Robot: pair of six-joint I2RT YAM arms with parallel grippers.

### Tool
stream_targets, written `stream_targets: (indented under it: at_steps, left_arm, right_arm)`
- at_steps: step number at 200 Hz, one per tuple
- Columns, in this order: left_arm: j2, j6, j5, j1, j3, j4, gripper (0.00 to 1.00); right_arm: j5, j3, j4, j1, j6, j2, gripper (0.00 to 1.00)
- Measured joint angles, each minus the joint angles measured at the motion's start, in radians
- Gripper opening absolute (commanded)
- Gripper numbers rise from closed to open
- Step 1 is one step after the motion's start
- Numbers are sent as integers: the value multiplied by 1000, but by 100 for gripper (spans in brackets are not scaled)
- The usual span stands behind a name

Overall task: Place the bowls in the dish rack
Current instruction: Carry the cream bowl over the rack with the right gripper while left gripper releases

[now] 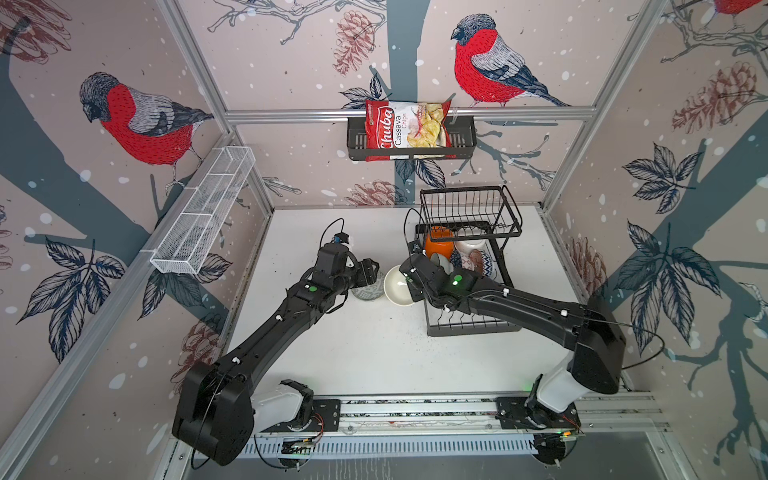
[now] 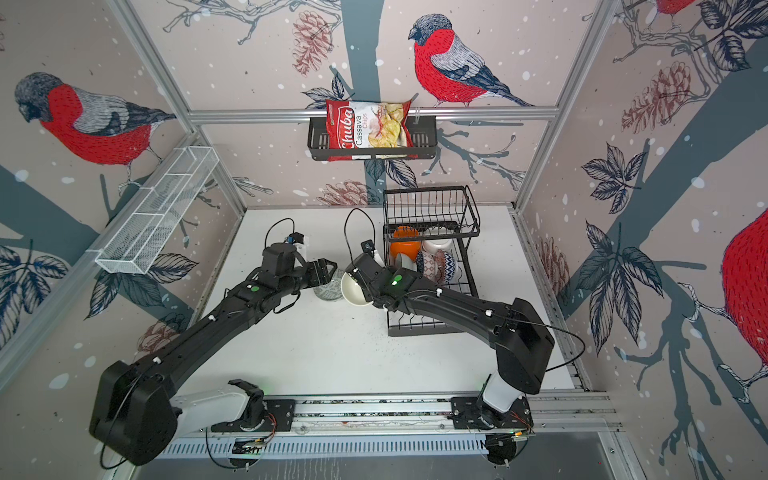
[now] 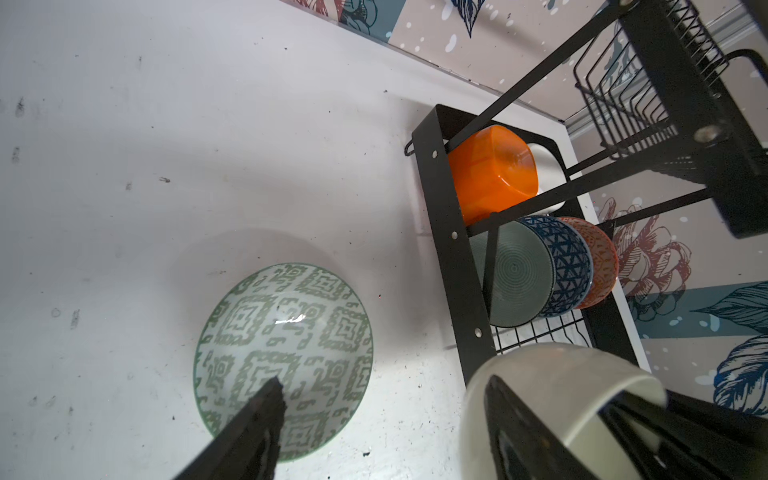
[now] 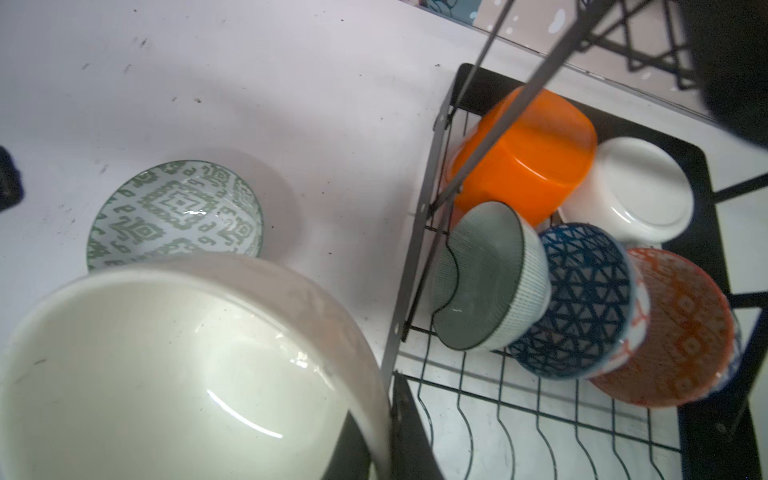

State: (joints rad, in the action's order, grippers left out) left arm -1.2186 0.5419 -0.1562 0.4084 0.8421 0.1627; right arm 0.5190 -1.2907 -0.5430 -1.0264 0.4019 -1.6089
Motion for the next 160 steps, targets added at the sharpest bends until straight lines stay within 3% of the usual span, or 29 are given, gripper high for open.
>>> stream_targets:
  at_steps: [44, 160]
  left_arm:
    - [-48, -17, 0, 71, 33, -2, 76]
    - [-234, -23, -22, 233, 107, -74, 74]
  right_arm:
    - [58, 44, -88, 37, 57, 63, 0]
    - [171, 197, -199, 256, 114, 189, 0]
